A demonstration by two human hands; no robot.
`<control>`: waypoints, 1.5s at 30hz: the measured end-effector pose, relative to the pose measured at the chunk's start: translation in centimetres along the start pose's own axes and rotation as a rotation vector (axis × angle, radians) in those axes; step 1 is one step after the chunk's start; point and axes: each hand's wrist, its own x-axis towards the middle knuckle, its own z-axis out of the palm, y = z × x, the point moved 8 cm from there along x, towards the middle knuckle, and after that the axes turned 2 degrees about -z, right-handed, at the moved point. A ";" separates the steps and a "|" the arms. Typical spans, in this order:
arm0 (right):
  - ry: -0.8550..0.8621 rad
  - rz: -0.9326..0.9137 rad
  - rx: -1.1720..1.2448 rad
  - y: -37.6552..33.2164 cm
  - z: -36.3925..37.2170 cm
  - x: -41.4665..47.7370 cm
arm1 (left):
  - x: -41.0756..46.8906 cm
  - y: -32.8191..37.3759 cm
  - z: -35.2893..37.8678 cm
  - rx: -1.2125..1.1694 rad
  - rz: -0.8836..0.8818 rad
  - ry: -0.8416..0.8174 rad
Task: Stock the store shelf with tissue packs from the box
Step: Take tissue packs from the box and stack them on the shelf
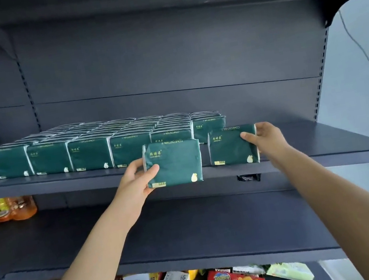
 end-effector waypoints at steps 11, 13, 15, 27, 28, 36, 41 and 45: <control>0.000 -0.080 -0.179 3.1 6.1 11.5 | 4.5 -1.6 1.0 -0.006 0.015 0.116; 0.022 -0.085 -0.232 3.7 6.9 12.5 | 5.1 -1.7 1.0 -0.022 0.018 0.120; 0.008 -0.098 -0.304 4.2 7.8 12.7 | 5.5 -1.7 1.0 -0.008 0.017 0.103; 0.007 0.013 -0.517 6.2 9.3 14.2 | 6.7 -2.0 0.3 0.064 -0.013 0.082; 0.011 0.024 -0.509 6.1 9.1 14.0 | 6.8 -2.0 0.3 0.058 -0.018 0.083; -0.009 -0.021 -0.182 2.1 7.7 6.6 | 6.6 -1.4 2.5 0.070 -0.032 0.042; -0.130 -0.060 0.244 -0.4 9.1 0.6 | 6.4 -0.8 4.5 0.111 -0.022 0.010; -0.143 -0.075 0.246 -0.4 9.0 -0.6 | 6.6 -1.1 5.7 0.173 -0.018 -0.007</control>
